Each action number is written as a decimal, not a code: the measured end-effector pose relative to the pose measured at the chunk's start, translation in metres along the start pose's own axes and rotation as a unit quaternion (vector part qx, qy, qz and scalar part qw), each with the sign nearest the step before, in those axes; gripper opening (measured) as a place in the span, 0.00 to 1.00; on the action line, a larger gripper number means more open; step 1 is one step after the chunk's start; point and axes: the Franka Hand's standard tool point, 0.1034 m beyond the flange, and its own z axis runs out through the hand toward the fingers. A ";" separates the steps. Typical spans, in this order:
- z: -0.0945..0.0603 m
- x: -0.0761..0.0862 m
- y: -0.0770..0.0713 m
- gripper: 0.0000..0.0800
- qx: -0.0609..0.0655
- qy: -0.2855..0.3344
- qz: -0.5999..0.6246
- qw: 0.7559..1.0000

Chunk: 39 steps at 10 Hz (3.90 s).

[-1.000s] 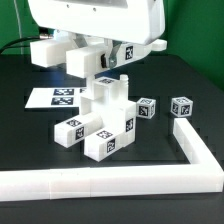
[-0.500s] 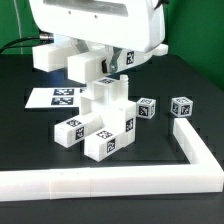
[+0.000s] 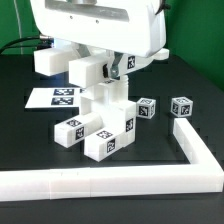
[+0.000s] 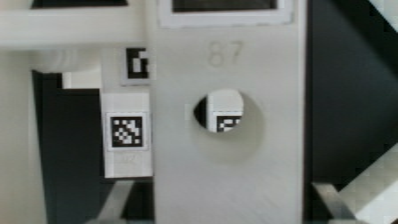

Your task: Assemble chair

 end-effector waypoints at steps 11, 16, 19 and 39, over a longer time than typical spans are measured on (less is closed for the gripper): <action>0.007 -0.017 -0.018 0.36 -0.003 0.000 -0.021 1.000; 0.006 -0.015 -0.017 0.36 -0.002 0.002 -0.028 1.000; 0.007 -0.016 -0.015 0.36 -0.002 0.002 -0.034 0.999; 0.019 -0.005 -0.012 0.36 -0.005 0.011 -0.027 1.000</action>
Offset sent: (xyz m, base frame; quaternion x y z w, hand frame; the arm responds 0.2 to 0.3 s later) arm 0.0076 0.0094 0.0019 0.0132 0.0011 0.0172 0.9998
